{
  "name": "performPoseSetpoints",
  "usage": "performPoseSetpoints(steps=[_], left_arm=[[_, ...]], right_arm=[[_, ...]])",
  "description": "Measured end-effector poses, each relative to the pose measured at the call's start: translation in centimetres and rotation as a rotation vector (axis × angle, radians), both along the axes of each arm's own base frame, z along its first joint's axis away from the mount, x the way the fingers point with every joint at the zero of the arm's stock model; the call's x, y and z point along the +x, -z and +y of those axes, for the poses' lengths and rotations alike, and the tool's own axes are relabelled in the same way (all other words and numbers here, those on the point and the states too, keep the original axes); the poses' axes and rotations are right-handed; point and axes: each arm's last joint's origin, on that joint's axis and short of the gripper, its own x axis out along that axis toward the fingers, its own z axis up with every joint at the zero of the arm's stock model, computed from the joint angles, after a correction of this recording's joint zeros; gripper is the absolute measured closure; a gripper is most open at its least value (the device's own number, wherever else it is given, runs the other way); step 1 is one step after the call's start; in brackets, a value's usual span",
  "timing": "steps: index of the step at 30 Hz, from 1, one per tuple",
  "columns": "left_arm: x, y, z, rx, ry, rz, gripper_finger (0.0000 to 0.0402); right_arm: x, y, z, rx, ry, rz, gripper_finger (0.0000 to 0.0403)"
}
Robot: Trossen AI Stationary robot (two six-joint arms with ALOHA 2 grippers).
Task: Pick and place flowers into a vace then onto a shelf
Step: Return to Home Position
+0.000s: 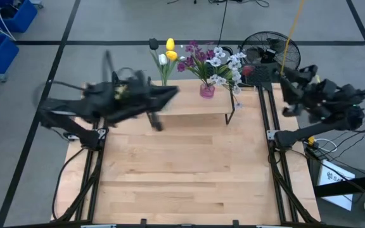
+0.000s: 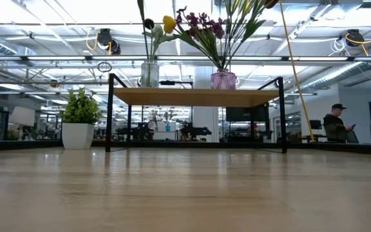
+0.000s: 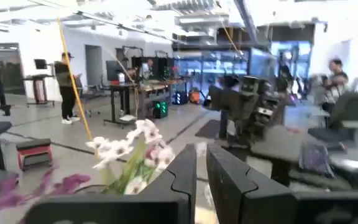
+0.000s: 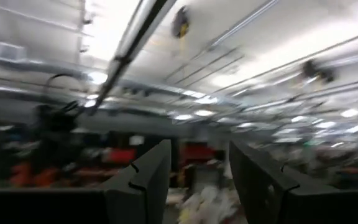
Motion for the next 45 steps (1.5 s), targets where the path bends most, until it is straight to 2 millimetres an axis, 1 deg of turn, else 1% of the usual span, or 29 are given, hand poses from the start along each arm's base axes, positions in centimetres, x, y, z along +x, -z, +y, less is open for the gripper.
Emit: performPoseSetpoints(steps=[2,4,7,9,10,12,14,17,19,21,25,28,31,35,39,45], left_arm=[[-2.8,-0.8,-0.6,0.016,0.037,0.039,0.0357],[-5.6,-1.3,-0.9,0.026,0.084,0.094,0.0357],[-10.5,-1.5,-0.8,-0.004,0.186,0.184,0.0357],[-13.6,-1.1,-0.3,-0.060,0.258,0.257,0.0357],[-14.8,-0.7,-0.2,-0.096,0.291,0.299,0.0357],[-16.8,-0.1,0.2,-0.147,0.322,0.354,0.0357],[-17.9,0.3,0.4,-0.159,0.347,0.360,0.0357],[-18.7,1.4,0.4,-0.097,0.383,0.334,0.0357],[-18.7,2.7,0.2,-0.035,0.410,0.321,0.0357],[-18.6,4.3,-0.1,0.004,0.453,0.294,0.0357],[-18.2,8.9,-0.4,-0.005,0.489,0.249,0.0357],[-18.2,12.7,-0.4,-0.063,0.499,0.198,0.0357],[-18.4,15.9,-0.4,-0.104,0.529,0.133,0.0357],[-18.8,19.4,-0.3,-0.095,0.577,0.052,0.0357],[-19.4,22.1,-0.1,-0.033,0.600,-0.029,0.0357],[-20.0,25.6,0.2,0.027,0.580,-0.187,0.0357]], right_arm=[[-1.6,0.8,0.0,0.019,-0.110,0.051,0.0246],[-2.8,2.1,0.1,0.016,-0.260,0.142,0.0248],[-4.7,4.0,0.3,0.030,-0.526,0.254,0.0252],[-5.6,5.0,0.3,0.082,-0.657,0.318,0.0256],[-6.0,5.5,0.2,0.127,-0.697,0.346,0.0258],[-6.5,6.4,0.1,0.210,-0.715,0.398,0.0262],[-7.0,7.0,-0.1,0.245,-0.709,0.437,0.0265],[-7.2,7.8,-0.3,0.242,-0.648,0.497,0.0268],[-7.2,8.0,-0.4,0.238,-0.599,0.518,0.0268],[-7.2,8.1,-0.5,0.253,-0.588,0.527,0.0268],[-7.1,8.6,-0.4,0.344,-0.607,0.551,0.0267],[-6.8,9.1,-0.4,0.308,-0.571,0.576,0.0266],[-6.3,9.8,-0.2,0.299,-0.562,0.587,0.0266],[-5.4,11.6,0.1,0.318,-0.595,0.577,0.0266],[-4.9,13.0,0.3,0.327,-0.613,0.515,0.0266],[-5.0,15.3,0.2,0.356,-0.642,0.423,0.0266]])
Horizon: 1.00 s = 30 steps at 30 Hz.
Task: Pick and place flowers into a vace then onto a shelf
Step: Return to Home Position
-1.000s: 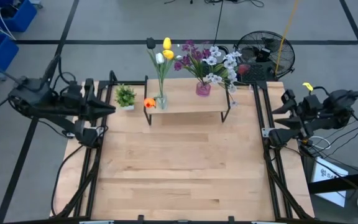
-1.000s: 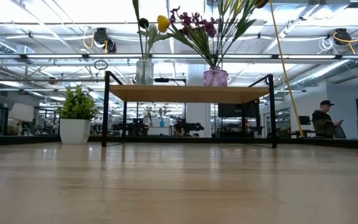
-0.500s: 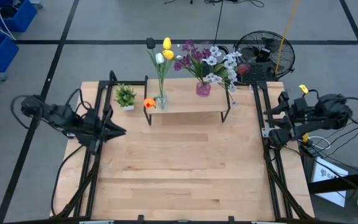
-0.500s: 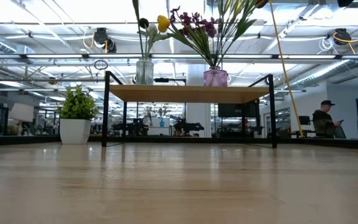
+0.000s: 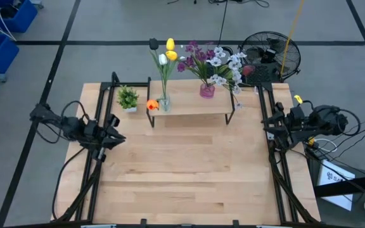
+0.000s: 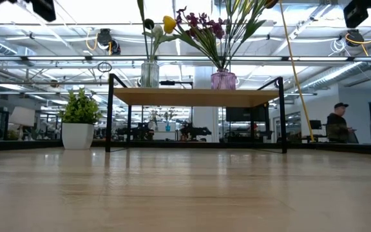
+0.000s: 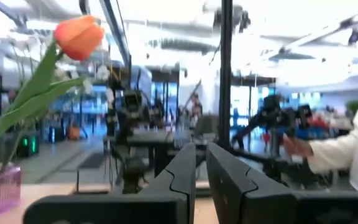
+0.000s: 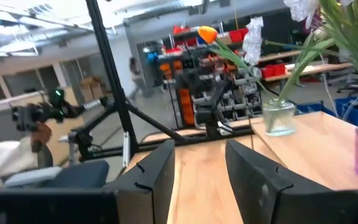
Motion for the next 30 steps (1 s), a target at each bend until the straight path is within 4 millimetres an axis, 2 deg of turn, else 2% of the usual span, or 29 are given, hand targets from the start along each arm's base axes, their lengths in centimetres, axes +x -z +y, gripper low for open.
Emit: performPoseSetpoints(steps=[6,11,16,23,26,30], left_arm=[[0.0,3.8,0.1,-0.057,-0.035,-0.113,0.0357],[0.6,5.6,0.3,-0.114,-0.155,0.033,0.0357],[0.9,6.3,0.3,-0.066,-0.223,0.106,0.0357],[1.0,6.5,0.3,-0.052,-0.243,0.121,0.0357],[1.0,6.5,0.3,-0.051,-0.243,0.122,0.0357],[1.0,6.4,0.3,-0.054,-0.242,0.118,0.0357]], right_arm=[[2.2,2.2,0.8,-0.008,-0.054,-0.037,0.0266],[3.5,4.7,1.2,0.013,-0.052,-0.006,0.0266],[4.6,7.2,1.7,0.042,-0.105,0.055,0.0266],[6.5,11.3,2.5,0.038,-0.206,-0.040,0.0266],[6.6,11.2,2.5,0.057,-0.208,-0.123,0.0266],[6.8,12.0,2.6,0.035,-0.209,-0.037,0.0266]])
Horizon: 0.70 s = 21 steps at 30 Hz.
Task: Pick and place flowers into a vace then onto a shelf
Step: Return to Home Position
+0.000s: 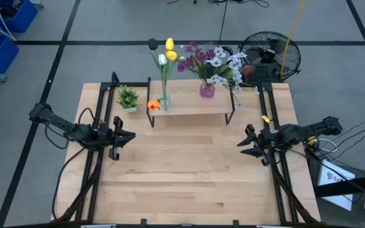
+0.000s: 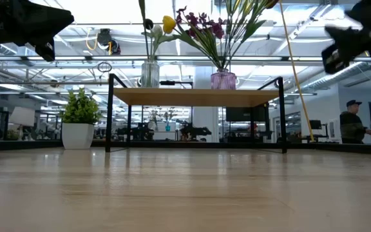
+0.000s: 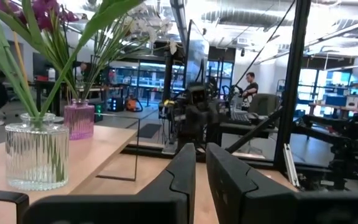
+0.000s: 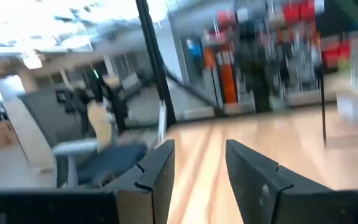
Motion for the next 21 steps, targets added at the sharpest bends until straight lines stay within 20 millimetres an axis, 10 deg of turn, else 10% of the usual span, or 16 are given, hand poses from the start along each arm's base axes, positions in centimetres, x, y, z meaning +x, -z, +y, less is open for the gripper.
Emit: performPoseSetpoints(steps=[21], left_arm=[[0.06,0.05,-0.03,0.004,0.000,0.007,0.0357]], right_arm=[[-0.01,-0.06,-0.01,-0.050,0.009,-0.023,0.0266]])
